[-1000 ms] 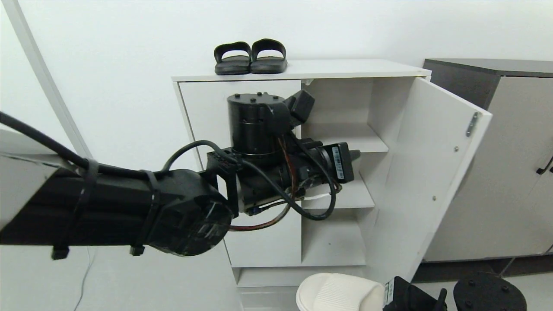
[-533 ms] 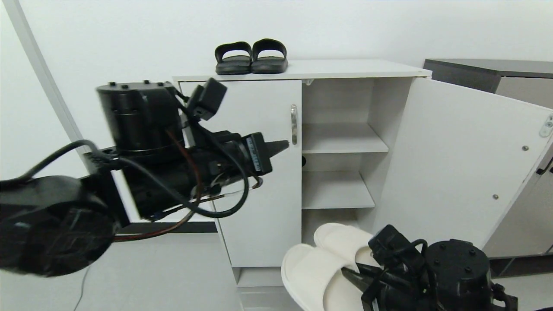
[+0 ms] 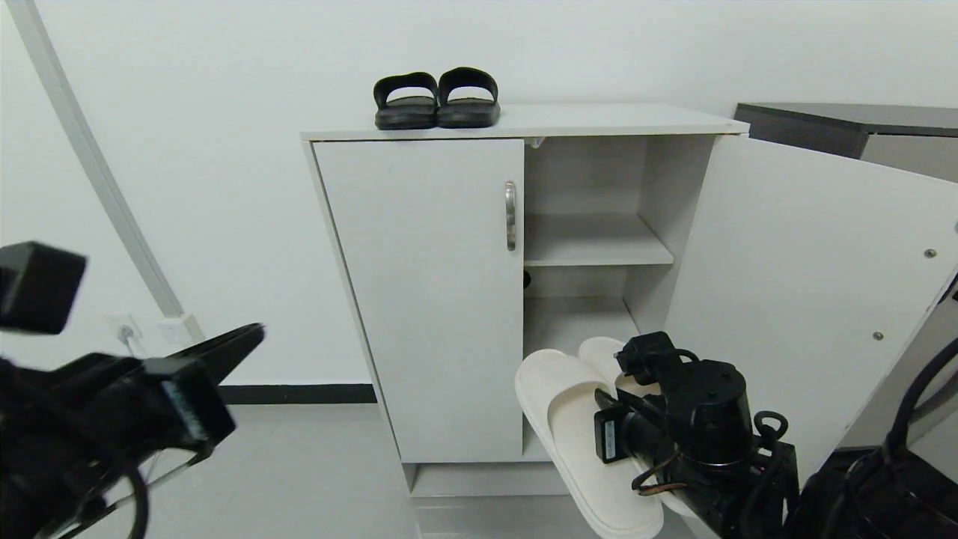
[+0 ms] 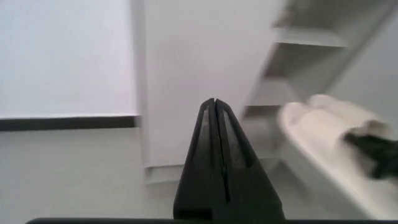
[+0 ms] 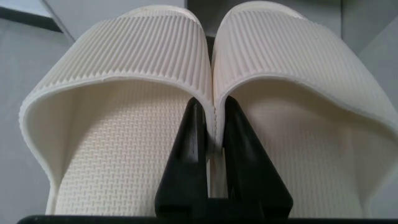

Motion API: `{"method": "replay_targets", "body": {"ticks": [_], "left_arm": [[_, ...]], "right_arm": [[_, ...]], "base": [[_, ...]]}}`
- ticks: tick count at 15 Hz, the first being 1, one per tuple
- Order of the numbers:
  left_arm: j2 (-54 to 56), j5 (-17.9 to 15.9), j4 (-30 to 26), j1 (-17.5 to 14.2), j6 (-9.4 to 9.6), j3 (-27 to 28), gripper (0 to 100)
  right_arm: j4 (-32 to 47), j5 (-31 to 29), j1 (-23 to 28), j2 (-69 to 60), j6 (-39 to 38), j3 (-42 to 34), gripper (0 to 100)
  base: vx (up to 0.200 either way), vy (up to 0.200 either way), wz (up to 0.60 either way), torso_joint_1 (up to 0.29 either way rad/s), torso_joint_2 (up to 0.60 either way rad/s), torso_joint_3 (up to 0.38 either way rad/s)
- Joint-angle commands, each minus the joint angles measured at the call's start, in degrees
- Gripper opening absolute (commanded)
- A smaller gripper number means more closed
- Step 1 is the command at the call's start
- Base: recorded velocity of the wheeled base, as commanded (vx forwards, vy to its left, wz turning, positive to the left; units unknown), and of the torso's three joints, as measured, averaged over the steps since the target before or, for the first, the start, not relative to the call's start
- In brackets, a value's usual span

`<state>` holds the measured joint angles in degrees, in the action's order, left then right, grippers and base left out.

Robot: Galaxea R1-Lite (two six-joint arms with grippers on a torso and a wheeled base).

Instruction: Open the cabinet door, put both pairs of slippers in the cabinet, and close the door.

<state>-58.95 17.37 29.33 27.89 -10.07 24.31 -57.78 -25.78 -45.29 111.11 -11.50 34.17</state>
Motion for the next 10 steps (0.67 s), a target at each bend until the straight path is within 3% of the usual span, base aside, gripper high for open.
{"method": "replay_targets", "body": {"ticks": [1,4,6,8,10], "left_arm": [[18.7,5.6,-6.5,-9.1,2.95,-8.4,0],[33.2,5.5,-14.2,-19.2,3.13,-14.6,0],[43.2,5.5,-17.0,-21.6,4.09,-19.4,0],[51.5,5.6,-23.8,-23.7,4.09,-20.3,0],[57.5,5.2,-29.9,-27.8,4.36,-20.5,0]], "right_arm": [[0.7,-1.1,0.4,1.2,-0.2,1.9,0],[0.7,-1.6,0.4,2.0,-0.2,2.0,0],[0.7,-1.6,0.4,2.0,-0.3,2.0,0],[0.7,-1.5,0.3,2.0,-0.4,2.0,0],[0.7,-1.5,0.3,2.0,-0.4,1.9,0]], "base": [[0.000,0.000,0.00,0.000,0.00,0.000],[0.000,0.000,0.00,0.000,0.00,0.000],[0.000,0.000,0.00,0.000,0.00,0.000],[0.000,0.000,0.00,0.000,0.00,0.000],[0.000,0.000,0.00,0.000,0.00,0.000]]}}
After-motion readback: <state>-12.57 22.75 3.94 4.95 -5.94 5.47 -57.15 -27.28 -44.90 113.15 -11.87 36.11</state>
